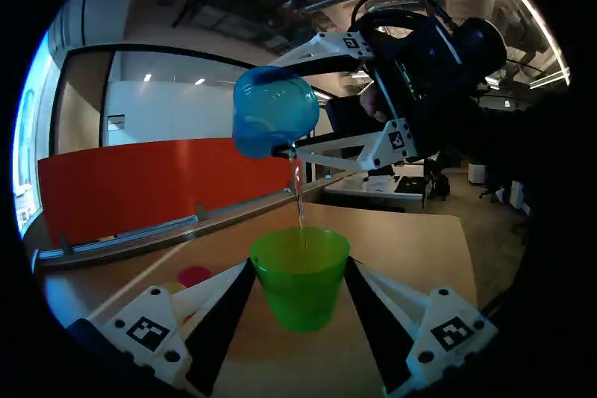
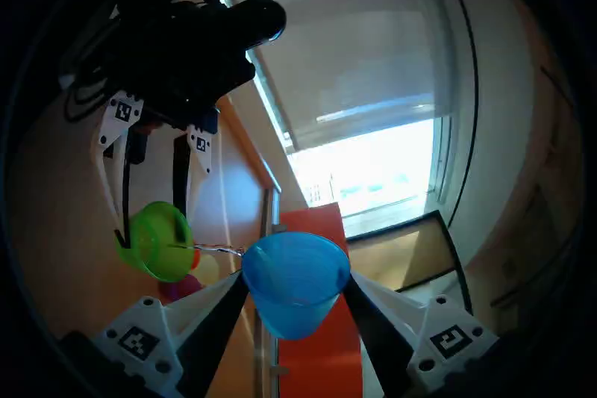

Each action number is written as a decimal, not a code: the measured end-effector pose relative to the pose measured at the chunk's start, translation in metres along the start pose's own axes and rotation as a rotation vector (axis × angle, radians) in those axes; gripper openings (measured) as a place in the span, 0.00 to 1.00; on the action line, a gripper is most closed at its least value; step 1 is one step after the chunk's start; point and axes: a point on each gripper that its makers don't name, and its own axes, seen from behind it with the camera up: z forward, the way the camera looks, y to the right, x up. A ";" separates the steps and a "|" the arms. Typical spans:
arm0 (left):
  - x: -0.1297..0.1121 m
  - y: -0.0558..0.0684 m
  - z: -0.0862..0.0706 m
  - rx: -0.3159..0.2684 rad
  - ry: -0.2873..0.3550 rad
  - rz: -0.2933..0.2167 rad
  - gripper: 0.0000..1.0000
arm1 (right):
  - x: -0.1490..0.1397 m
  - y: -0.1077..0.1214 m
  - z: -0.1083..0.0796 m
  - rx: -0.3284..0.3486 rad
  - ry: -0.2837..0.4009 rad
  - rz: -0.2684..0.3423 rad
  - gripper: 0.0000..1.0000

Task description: Pour water

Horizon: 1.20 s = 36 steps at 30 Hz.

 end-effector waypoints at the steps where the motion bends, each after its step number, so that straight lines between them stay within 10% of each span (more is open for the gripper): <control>1: 0.000 0.000 0.000 0.000 0.000 0.000 0.85 | 0.000 0.000 0.000 -0.001 0.000 -0.002 0.90; 36: 0.002 -0.001 -0.001 0.004 0.001 0.005 0.85 | 0.002 0.001 -0.002 -0.006 0.000 -0.072 0.90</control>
